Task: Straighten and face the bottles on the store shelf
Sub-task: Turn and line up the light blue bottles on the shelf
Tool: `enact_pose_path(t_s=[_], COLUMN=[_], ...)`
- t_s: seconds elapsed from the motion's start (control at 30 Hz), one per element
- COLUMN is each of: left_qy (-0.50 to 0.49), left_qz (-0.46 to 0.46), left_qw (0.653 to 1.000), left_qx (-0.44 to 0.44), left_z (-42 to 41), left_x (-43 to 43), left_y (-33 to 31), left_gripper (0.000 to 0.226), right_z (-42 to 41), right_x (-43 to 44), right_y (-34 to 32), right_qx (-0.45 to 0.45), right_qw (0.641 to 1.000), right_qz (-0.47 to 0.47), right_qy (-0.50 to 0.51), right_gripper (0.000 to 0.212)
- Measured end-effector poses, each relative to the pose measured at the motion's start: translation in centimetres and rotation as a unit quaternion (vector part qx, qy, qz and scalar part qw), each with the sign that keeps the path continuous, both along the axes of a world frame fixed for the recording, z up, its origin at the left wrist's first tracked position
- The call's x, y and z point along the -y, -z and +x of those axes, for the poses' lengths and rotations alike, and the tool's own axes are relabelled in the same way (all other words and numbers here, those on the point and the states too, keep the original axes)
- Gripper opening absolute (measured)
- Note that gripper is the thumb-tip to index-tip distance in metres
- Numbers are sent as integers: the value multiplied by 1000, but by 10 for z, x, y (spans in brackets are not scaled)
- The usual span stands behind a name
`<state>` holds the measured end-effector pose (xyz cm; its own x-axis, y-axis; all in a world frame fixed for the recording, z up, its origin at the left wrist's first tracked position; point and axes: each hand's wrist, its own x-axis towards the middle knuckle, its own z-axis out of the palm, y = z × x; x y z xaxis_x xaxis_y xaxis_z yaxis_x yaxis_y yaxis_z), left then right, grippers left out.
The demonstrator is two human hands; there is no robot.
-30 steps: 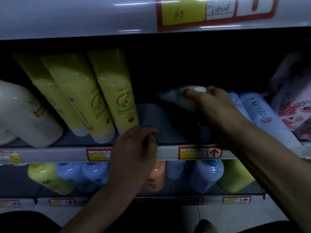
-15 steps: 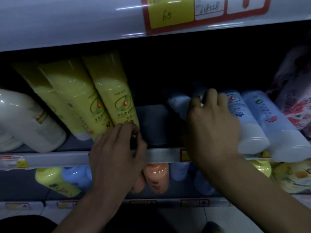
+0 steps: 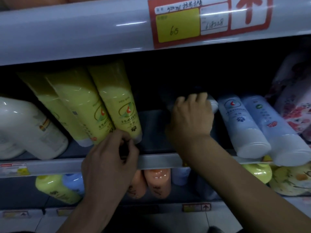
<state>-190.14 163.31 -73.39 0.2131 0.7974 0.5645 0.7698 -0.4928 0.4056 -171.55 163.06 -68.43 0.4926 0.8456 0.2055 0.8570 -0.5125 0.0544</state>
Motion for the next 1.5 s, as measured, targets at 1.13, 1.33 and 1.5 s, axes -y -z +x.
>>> enact_pose_path(t_s=[1.13, 1.33, 1.5], left_qy=[68, -8, -54], left_qz=[159, 36, -54], left_qw=[967, 989, 995], left_qx=[-185, -144, -56], left_z=[-1, -7, -1], left_x=[4, 7, 18], left_y=[-7, -16, -20], left_gripper=[23, 27, 33], right_z=[3, -20, -33], right_x=[1, -4, -15], right_y=[26, 47, 45], right_qx=[-179, -322, -417], right_qw=[931, 899, 859], right_qz=[229, 151, 144], right_qy=[-219, -255, -260], right_gripper=[46, 59, 45])
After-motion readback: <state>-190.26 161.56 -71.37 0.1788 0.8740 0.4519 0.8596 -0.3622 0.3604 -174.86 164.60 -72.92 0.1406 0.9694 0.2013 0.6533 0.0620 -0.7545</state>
